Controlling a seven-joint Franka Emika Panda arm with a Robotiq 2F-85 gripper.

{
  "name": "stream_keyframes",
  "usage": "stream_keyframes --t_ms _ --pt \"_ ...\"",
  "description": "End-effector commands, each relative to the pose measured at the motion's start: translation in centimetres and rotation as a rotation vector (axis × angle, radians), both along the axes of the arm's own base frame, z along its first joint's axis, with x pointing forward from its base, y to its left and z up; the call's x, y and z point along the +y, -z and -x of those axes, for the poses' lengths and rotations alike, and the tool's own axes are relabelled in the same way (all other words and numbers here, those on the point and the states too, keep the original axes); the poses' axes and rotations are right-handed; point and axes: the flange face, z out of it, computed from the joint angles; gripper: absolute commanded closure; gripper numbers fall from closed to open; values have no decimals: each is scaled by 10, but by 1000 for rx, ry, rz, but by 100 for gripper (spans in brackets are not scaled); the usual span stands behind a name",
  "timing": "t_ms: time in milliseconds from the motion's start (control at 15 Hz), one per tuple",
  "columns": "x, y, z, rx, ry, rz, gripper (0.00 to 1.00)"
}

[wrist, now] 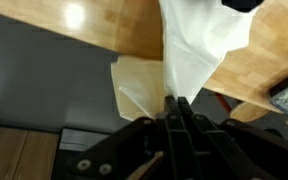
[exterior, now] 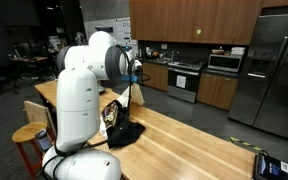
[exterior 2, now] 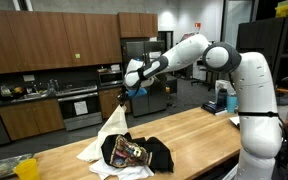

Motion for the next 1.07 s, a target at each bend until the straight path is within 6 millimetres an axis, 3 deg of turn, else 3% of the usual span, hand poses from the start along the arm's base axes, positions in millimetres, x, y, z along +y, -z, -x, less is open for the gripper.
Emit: stream_keyframes --t_ms 0,267,333,533,733,800,867,1000 --pt "-33 -87 27 -140 69 24 99" --pt "-90 -167 64 -308 207 66 99" --pt "-66 -143 34 -253 148 50 94" --pt "-91 -171 57 -299 195 62 94" --pt "-90 -165 62 -288 195 64 94" --pt "-89 -162 61 -285 193 64 99" --pt "-93 -162 61 -284 204 69 99" --pt "-132 -171 58 -317 305 86 99"
